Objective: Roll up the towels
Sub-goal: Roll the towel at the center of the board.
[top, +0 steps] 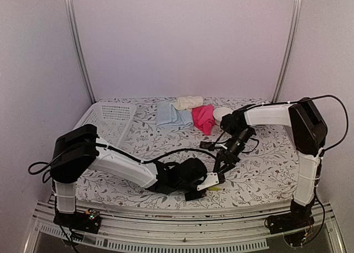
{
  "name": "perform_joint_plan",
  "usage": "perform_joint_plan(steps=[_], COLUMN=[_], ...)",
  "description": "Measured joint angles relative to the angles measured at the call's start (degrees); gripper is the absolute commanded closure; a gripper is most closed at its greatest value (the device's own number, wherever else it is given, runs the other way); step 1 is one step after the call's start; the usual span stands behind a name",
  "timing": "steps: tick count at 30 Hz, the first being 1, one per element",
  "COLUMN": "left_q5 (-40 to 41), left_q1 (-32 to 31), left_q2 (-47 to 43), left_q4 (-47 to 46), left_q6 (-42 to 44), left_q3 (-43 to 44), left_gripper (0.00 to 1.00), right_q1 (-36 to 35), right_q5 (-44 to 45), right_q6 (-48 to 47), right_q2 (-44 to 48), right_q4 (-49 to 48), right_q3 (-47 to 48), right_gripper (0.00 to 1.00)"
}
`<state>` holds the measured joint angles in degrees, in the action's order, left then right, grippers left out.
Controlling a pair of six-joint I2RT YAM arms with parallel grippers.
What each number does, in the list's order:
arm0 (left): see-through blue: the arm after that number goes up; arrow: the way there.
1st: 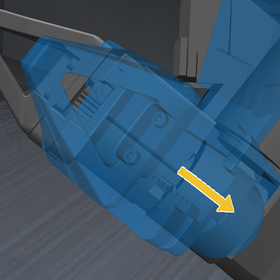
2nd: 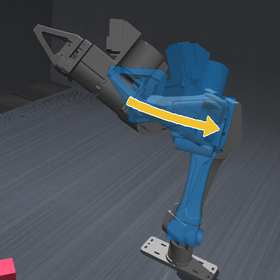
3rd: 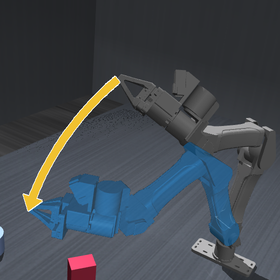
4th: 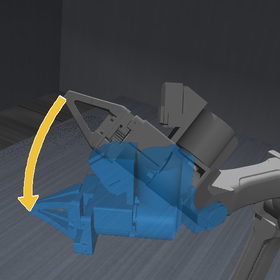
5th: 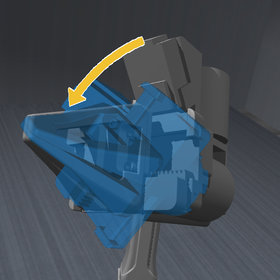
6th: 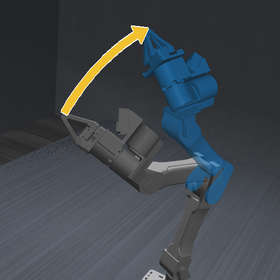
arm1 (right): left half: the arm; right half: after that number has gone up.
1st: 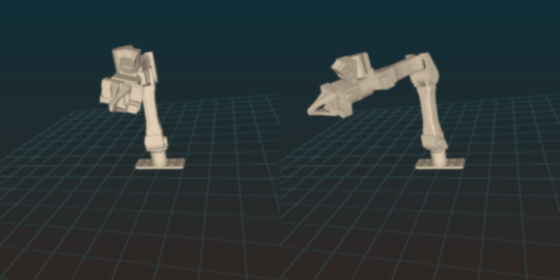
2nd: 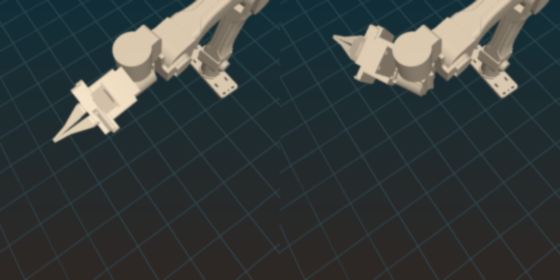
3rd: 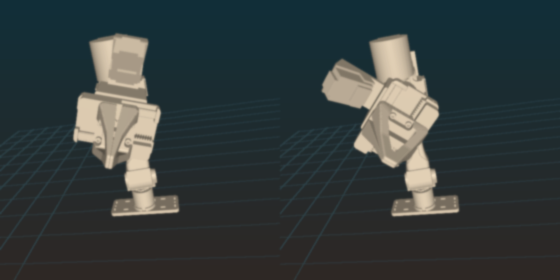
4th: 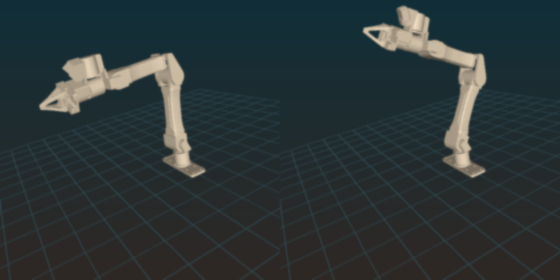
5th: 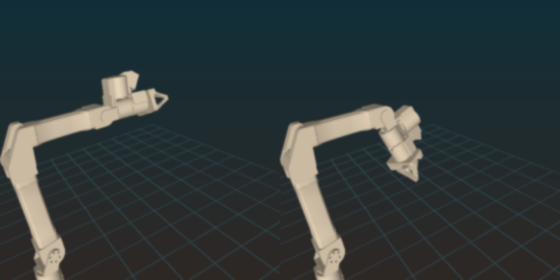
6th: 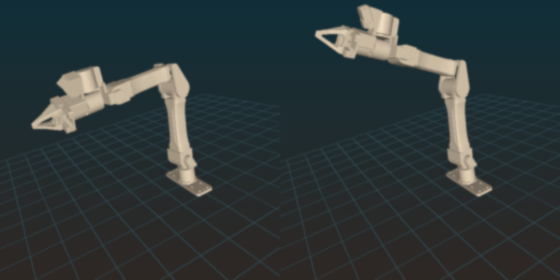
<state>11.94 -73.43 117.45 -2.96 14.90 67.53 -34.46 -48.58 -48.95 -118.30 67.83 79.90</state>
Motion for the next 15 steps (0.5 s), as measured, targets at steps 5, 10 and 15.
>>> perform_joint_plan(steps=[5, 10, 15], left_q5=[-7.02, -15.82, -27.34], left_q1=[2.29, 4.87, 8.59], left_q2=[-0.42, 1.4, 5.86], left_q4=[6.6, 14.78, 21.53], left_q6=[-2.47, -5.2, -8.55], left_q3=[2.89, 8.61, 16.57], left_gripper=[0.8, 0.8, 0.8], right_q1=[5.44, 9.09, 7.63], right_q5=[0.11, 2.08, 5.84], right_q6=[0.22, 1.4, 0.85], right_q2=[14.32, 29.75, 43.25], right_q4=[-3.02, -12.2, -21.31], right_q3=[-3.23, -12.15, -24.02], right_gripper=[0.61, 0.65, 0.67])
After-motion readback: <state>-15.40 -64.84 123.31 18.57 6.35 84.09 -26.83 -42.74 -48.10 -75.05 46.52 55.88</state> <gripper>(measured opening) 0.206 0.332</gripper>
